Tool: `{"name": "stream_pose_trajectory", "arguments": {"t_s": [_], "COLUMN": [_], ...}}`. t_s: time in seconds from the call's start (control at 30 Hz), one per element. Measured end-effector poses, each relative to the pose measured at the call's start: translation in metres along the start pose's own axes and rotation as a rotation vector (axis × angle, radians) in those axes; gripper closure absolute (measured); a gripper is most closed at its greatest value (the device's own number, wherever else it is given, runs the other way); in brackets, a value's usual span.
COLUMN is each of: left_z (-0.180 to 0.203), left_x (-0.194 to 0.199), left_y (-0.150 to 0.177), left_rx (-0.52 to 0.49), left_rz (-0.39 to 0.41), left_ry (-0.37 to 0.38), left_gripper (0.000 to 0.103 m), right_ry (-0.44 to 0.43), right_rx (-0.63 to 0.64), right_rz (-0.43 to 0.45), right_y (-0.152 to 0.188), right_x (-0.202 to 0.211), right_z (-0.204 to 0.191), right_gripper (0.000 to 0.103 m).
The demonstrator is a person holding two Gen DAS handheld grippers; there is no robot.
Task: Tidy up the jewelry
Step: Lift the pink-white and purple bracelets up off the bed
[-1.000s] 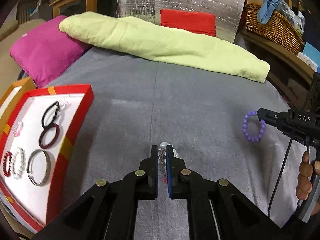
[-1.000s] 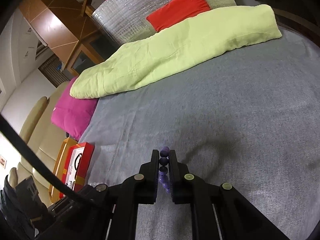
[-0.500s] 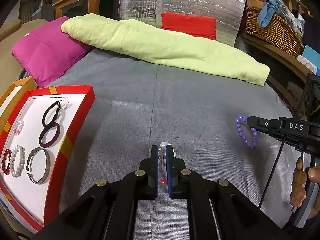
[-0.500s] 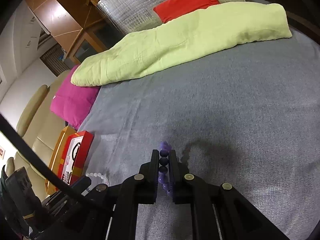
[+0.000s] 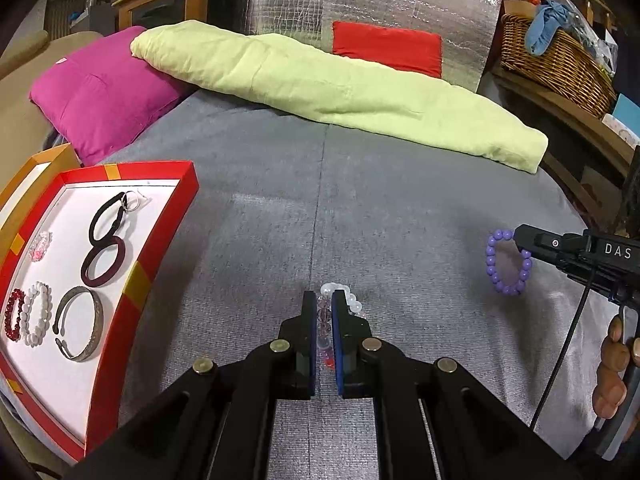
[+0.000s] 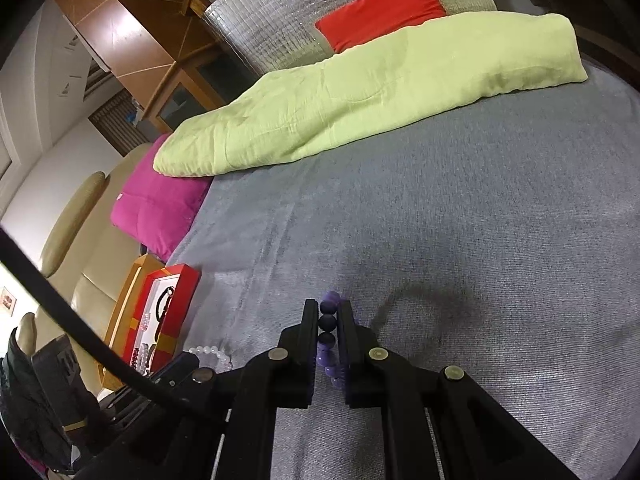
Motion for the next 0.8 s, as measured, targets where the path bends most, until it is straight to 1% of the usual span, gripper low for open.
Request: {"name": "stream_pose_trajectory", "arguments": {"t_s": [0.8], "left_z": [0.0039], "left_x": [0.0017], "left_y": [-0.0034], "left_rx": [-0.007], "left_rz": [0.018], "left_ry": [0.011], "left_gripper": [0.096], "right_ry": [0.005], "right_rx": [0.012], "right_rz": [0.006], "right_y": [-0.0001], "right_x": [0.0010], "right_z": [-0.0002], "right_gripper": [0.093]}}
Point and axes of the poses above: each gripper's, at about its wrist camera, not at the fingertips, and x roughly against the way its jaws point, z to its right, y to its underside, the point moved 10 cm from there along -x, roughly the way its jaws point, and after that the axes turned 9 degrees about y, right-handed, at the moved point
